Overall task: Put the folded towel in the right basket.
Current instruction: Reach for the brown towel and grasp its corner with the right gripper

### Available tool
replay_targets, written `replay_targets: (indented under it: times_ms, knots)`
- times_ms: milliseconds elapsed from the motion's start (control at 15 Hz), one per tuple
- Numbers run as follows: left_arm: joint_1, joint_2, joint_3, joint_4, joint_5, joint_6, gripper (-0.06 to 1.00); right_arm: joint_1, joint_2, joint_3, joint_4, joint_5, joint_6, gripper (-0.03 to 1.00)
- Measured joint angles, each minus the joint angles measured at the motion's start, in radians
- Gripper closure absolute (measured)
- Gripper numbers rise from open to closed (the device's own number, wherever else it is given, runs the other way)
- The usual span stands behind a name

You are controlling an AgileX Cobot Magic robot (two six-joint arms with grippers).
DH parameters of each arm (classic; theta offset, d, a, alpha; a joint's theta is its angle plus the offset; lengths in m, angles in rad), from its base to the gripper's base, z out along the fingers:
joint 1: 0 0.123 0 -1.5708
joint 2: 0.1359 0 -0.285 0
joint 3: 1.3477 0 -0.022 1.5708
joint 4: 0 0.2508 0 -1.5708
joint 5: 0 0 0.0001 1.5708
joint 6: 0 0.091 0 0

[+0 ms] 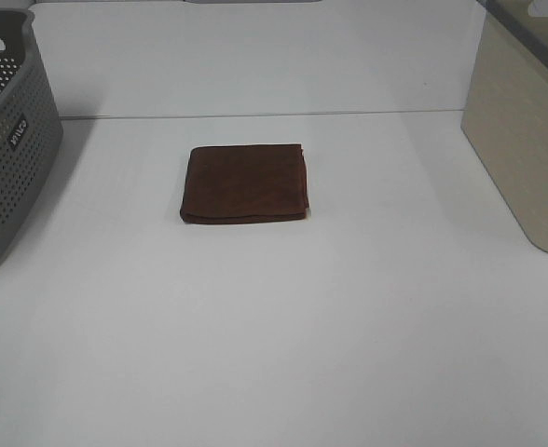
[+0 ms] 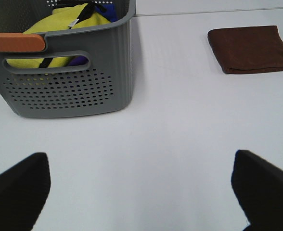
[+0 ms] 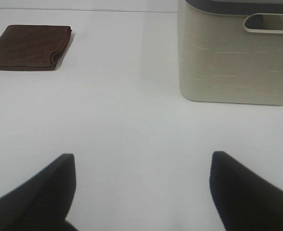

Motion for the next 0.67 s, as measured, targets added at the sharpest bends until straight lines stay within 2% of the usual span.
replay_targets:
  times_ms: [667]
  knots:
    - [0.000, 0.000, 0.000, 0.000, 0.000, 0.000, -0.03, 0.000, 0.000, 0.000, 0.000, 0.000, 0.000, 0.23]
